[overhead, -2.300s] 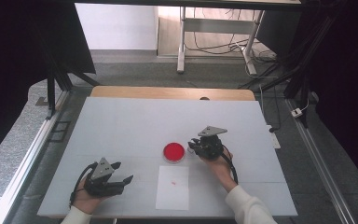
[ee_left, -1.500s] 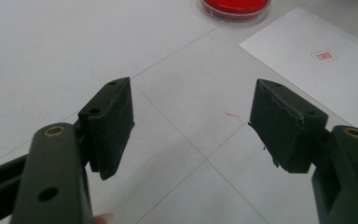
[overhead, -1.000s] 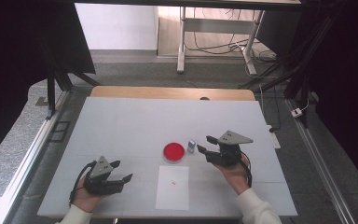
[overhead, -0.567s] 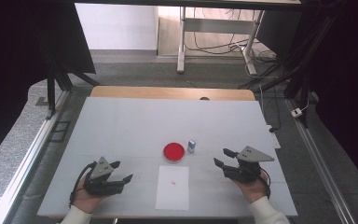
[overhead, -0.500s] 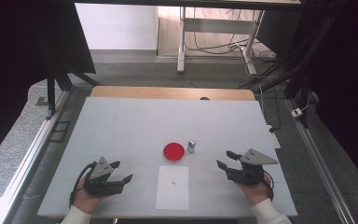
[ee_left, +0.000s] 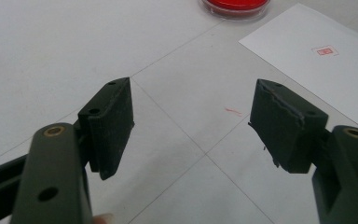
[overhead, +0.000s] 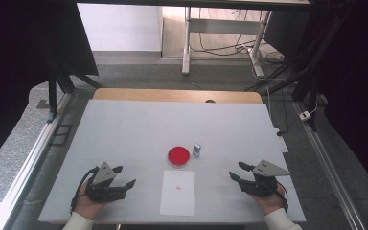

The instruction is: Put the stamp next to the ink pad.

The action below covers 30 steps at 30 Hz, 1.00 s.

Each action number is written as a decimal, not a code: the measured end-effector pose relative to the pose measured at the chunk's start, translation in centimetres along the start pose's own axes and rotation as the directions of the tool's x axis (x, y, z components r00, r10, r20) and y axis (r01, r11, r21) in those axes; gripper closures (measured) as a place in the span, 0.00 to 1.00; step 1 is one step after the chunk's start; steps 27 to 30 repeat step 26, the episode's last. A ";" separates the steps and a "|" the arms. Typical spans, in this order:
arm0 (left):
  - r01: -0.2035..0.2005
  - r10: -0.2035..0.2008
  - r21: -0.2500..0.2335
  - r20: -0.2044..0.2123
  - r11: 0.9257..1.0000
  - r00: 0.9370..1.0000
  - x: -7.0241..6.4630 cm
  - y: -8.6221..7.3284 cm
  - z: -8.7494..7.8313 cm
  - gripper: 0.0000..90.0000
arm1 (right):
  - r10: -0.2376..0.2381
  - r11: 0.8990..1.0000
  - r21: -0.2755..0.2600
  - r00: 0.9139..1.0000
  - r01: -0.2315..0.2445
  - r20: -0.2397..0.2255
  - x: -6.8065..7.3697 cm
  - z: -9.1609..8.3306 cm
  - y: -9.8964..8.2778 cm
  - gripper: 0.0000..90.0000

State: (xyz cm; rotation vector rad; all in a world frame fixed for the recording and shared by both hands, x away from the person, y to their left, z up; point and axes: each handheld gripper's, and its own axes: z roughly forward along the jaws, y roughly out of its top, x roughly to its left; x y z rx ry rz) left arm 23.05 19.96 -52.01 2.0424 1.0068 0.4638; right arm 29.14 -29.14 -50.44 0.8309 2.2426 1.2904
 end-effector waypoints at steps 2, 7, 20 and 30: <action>0.001 -0.001 0.000 -0.002 1.000 1.000 0.0 0.0 0.0 0.34 | -0.002 1.000 0.002 1.000 0.002 -0.006 0.0 0.1 0.0 0.49; 0.003 -0.003 0.002 -0.005 1.000 1.000 0.0 -0.1 0.0 0.33 | -0.002 1.000 0.001 1.000 0.002 -0.008 0.0 0.1 0.0 0.50; 0.002 -0.002 0.001 -0.005 1.000 1.000 0.0 -0.1 0.0 0.34 | 0.003 1.000 0.003 1.000 -0.003 -0.013 -0.2 0.1 0.0 0.50; 0.002 -0.002 -0.001 -0.006 1.000 1.000 0.0 -0.1 0.0 0.33 | 0.004 1.000 0.003 1.000 -0.004 -0.017 -0.1 0.1 0.0 0.50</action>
